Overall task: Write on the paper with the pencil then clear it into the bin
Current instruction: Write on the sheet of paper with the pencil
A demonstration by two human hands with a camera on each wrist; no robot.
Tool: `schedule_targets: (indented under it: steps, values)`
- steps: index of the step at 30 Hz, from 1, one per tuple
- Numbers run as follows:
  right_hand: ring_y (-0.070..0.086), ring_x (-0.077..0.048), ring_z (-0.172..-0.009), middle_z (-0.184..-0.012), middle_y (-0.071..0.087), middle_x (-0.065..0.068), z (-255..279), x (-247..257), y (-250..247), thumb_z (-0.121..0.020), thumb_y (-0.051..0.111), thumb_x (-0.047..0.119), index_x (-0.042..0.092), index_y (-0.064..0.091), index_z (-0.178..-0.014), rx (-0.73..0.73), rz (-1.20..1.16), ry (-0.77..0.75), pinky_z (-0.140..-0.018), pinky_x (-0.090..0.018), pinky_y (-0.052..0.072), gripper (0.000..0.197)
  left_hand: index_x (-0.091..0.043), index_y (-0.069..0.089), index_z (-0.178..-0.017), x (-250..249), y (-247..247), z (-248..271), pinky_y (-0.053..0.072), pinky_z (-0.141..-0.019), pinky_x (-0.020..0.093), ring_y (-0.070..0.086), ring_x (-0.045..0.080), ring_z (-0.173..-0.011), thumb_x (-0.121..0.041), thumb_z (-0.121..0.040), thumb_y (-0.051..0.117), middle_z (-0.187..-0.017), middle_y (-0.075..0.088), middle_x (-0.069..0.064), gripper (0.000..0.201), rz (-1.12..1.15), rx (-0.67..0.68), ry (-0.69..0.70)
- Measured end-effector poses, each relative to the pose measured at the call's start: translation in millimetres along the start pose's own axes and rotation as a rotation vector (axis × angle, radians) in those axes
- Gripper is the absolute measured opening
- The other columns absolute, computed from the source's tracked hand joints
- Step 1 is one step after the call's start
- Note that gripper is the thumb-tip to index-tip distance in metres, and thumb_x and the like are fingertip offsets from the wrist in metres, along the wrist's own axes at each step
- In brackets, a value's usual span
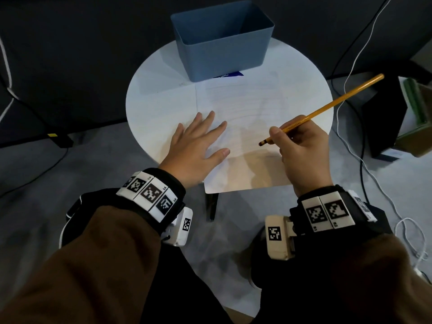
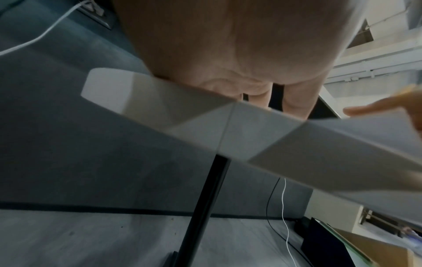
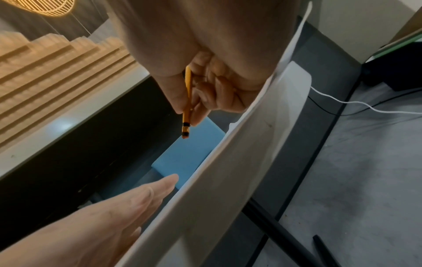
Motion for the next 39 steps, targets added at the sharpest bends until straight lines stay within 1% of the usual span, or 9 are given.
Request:
schedule_targets:
  steps: [3,7,12,17,22,27,29,34,39]
  values:
    - [0.071,-0.024,-0.081,-0.078,0.071,-0.001,3,12,6,-0.091,0.074,0.023,0.014,0.066,-0.083,0.060,0.092,-0.092,-0.077,-0.047,0.059,0.015,-0.044,0.015,-0.156,2,4,-2,-0.013,-0.122,0.042,-0.016,0.005,-0.151,-0.059,-0.100,0.034,-0.166,-0.007,-0.015,0.061,-0.042,0.015,-0.019]
    - [0.062,-0.008,-0.064,-0.069,0.067,0.009,11,21,23,-0.090,0.076,0.018,0.014,0.065,-0.078,0.152,0.179,-0.176,-0.062,-0.025,0.049,0.016,-0.051,0.007,-0.154,8,11,-4,-0.014,-0.121,0.044,-0.020,0.008,-0.150,-0.068,-0.096,0.030,-0.165,-0.015,-0.014,0.065,-0.143,0.064,-0.049]
    - [0.060,-0.007,-0.056,-0.064,0.064,0.015,20,31,44,-0.089,0.077,0.017,0.014,0.065,-0.078,0.239,0.249,-0.268,-0.058,-0.015,0.043,0.017,-0.056,0.001,-0.152,10,15,-7,-0.016,-0.120,0.043,-0.023,0.009,-0.149,-0.076,-0.091,0.028,-0.164,-0.020,-0.014,0.069,-0.168,0.101,-0.049]
    - [0.060,-0.012,-0.057,-0.063,0.063,0.018,20,35,42,-0.090,0.075,0.017,0.017,0.061,-0.078,0.243,0.398,-0.349,-0.058,-0.023,0.048,0.018,-0.060,-0.001,-0.150,12,17,-9,-0.016,-0.120,0.043,-0.025,0.008,-0.148,-0.077,-0.091,0.029,-0.163,-0.023,-0.015,0.068,-0.172,0.125,-0.059]
    - [0.057,-0.008,-0.055,-0.059,0.057,0.019,14,35,31,-0.089,0.075,0.015,0.017,0.060,-0.076,0.204,0.375,-0.324,-0.055,-0.011,0.038,0.020,-0.060,0.000,-0.150,11,16,-8,-0.016,-0.120,0.043,-0.024,0.009,-0.149,-0.075,-0.092,0.031,-0.163,-0.023,-0.013,0.067,-0.173,0.141,-0.060]
    - [0.062,-0.010,-0.056,-0.063,0.063,0.017,28,41,58,-0.090,0.076,0.018,0.018,0.062,-0.078,0.291,0.323,-0.366,-0.058,-0.015,0.042,0.018,-0.063,-0.003,-0.147,13,19,-11,-0.016,-0.120,0.043,-0.025,0.009,-0.149,-0.078,-0.090,0.030,-0.162,-0.024,-0.015,0.067,-0.186,0.142,-0.067]
    - [0.062,-0.009,-0.057,-0.062,0.063,0.019,26,38,55,-0.090,0.076,0.019,0.018,0.061,-0.079,0.276,0.352,-0.370,-0.058,-0.017,0.044,0.018,-0.062,-0.001,-0.148,13,18,-10,-0.016,-0.120,0.043,-0.025,0.009,-0.149,-0.076,-0.091,0.031,-0.162,-0.024,-0.015,0.067,-0.182,0.148,-0.068]
    - [0.059,-0.008,-0.058,-0.060,0.058,0.020,13,35,31,-0.090,0.075,0.016,0.014,0.062,-0.078,0.194,0.388,-0.342,-0.056,-0.012,0.041,0.018,-0.060,0.001,-0.150,10,16,-8,-0.016,-0.120,0.043,-0.024,0.010,-0.149,-0.074,-0.092,0.031,-0.163,-0.023,-0.013,0.067,-0.170,0.149,-0.061]
    - [0.061,-0.005,-0.059,-0.065,0.062,0.017,23,40,52,-0.090,0.076,0.019,0.016,0.063,-0.079,0.251,0.347,-0.365,-0.059,-0.010,0.041,0.017,-0.061,-0.001,-0.149,12,17,-10,-0.016,-0.120,0.043,-0.024,0.010,-0.149,-0.075,-0.092,0.031,-0.163,-0.024,-0.014,0.067,-0.183,0.154,-0.070]
Point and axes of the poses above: each hand's wrist, its own z-axis away from the middle knuckle, its own y-axis out of the palm, x = y × z, the point moved 10 cm from there along -z, towards the middle knuckle
